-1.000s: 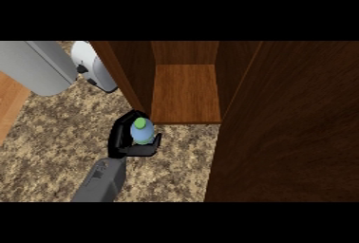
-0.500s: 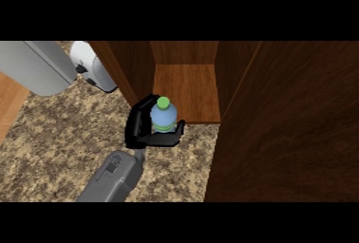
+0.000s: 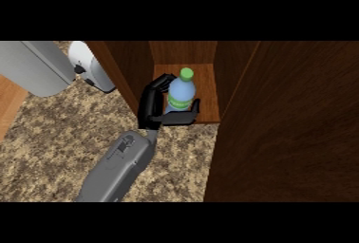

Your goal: Pick up the bottled water, place it into the cabinet and close the cabinet

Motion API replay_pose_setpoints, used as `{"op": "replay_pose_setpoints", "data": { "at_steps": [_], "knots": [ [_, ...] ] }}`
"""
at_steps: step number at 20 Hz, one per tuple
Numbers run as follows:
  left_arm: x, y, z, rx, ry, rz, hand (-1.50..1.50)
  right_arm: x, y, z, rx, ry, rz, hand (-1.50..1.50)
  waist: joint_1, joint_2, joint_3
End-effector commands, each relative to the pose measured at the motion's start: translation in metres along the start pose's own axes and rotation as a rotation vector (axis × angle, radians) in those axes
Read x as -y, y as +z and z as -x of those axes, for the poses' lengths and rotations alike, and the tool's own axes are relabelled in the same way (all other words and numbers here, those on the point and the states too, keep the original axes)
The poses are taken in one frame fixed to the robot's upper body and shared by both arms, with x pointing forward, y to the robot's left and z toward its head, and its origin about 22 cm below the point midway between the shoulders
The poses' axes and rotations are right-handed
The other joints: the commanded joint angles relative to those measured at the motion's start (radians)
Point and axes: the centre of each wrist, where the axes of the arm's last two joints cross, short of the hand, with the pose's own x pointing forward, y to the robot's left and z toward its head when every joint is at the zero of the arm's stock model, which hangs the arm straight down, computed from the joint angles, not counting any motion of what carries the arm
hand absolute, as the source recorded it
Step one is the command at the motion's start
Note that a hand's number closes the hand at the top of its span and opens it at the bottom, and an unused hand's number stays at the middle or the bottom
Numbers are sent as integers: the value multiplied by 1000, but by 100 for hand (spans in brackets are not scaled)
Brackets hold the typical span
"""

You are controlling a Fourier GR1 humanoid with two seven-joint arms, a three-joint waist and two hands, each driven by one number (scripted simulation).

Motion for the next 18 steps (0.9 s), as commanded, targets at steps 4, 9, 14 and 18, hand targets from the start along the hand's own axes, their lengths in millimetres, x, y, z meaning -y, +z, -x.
{"op": "replay_pose_setpoints", "data": {
  "at_steps": [4, 9, 14, 18],
  "knots": [
    [4, -30, 6, -79, -21, -79, 150, 6, 6, -28, 29, -14, 0, -150, -13, 6, -1],
    [2, -52, 2, -85, -55, -134, 150, 9, 6, -22, 24, -20, -2, -150, -15, 7, 0],
    [-5, -42, 24, -89, -136, -164, 150, 13, 14, -27, 22, 7, -4, -150, -13, 6, 0],
    [-5, -59, 19, -87, -167, -229, 150, 11, 16, -32, 31, -29, -26, -150, -36, 11, -1]
  ]
}}
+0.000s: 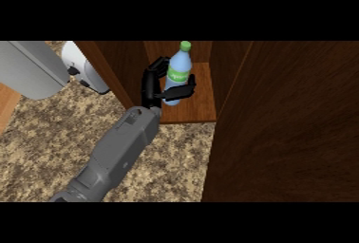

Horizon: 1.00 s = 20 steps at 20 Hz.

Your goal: Pick up the bottled water, place it into the cabinet and close the cabinet

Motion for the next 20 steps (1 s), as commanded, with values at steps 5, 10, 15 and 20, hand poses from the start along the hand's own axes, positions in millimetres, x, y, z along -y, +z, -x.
{"op": "replay_pose_setpoints", "data": {
  "at_steps": [5, 10, 15, 20],
  "knots": [
    [-7, -23, 2, 21, -132, -82, 150, 3, 11, -9, 25, -39, -18, -150, -11, 6, 0],
    [-7, -23, 4, 57, -188, -101, 150, 1, 10, -12, 45, -46, -41, -150, -26, 8, 0],
    [-11, -34, -1, 43, -242, -58, -150, 1, 9, -5, 44, -46, -33, -150, -22, 12, 0],
    [-22, -44, -7, 51, -184, -81, -150, -4, 9, -3, 71, -63, -48, -150, -33, 17, -1]
  ]
}}
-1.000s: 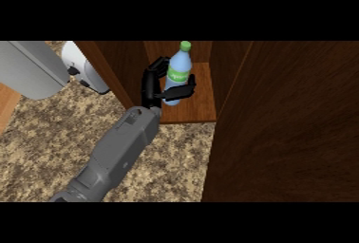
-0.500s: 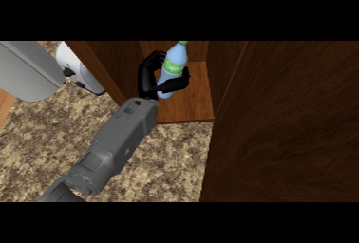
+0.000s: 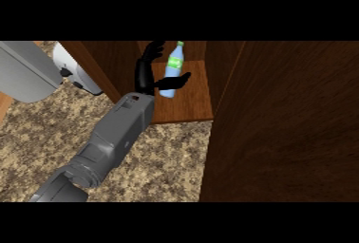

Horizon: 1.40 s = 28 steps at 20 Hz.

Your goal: Pick up the bottled water, place it into the cabinet and close the cabinet

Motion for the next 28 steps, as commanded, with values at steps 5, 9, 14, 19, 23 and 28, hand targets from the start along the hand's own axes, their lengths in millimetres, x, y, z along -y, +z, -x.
{"op": "replay_pose_setpoints", "data": {
  "at_steps": [5, 9, 14, 19, 23, 28],
  "knots": [
    [-16, -4, 10, -19, 57, 4, -150, 2, 13, -16, 24, -37, -11, -150, -12, 3, 0],
    [0, -7, -7, 9, 55, 19, -150, 5, 11, -15, 16, -29, -6, -150, -6, 1, 0],
    [-10, -23, -19, 40, 76, 73, -150, 0, 8, -18, -1, -39, 1, -150, 2, -1, -1],
    [7, -8, -18, 118, 271, 162, -150, 8, 12, -13, -5, -9, -2, -150, 2, -7, 0],
    [9, -8, -21, 116, 375, 303, -150, 10, 10, -12, -1, -16, 29, -150, 24, -12, 1],
    [11, -4, -24, 116, 444, 292, -150, 14, 9, -22, 14, 19, 7, -150, 36, -19, 1]
  ]
}}
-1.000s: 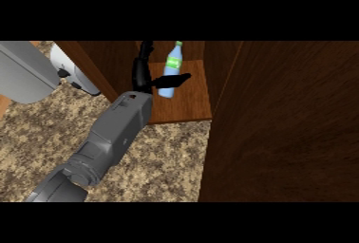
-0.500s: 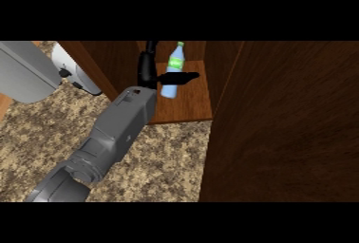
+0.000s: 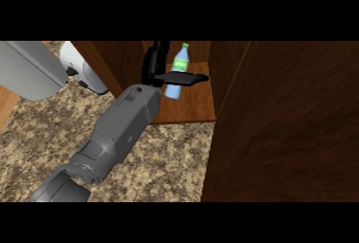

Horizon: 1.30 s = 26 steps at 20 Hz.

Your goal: Pick up the bottled water, place it into the cabinet and close the cabinet

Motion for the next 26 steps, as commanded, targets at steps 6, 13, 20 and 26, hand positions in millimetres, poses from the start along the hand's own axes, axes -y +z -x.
{"op": "replay_pose_setpoints", "data": {
  "at_steps": [6, 13, 20, 26],
  "knots": [
    [13, 31, 2, -6, 154, 65, -150, 5, 5, -20, 3, -8, 11, -150, 45, -17, 0],
    [-1, 90, 12, -39, 180, 73, 150, -2, 5, -25, 9, 48, -3, -150, 74, -22, 0],
    [-28, 146, 7, -79, 169, 62, 150, -1, 8, -27, -92, 128, -249, 150, 74, -21, 0],
    [-53, 193, -19, -52, 153, 32, 150, -25, -5, -26, -141, 19, -323, 150, 65, -13, 0]
  ]
}}
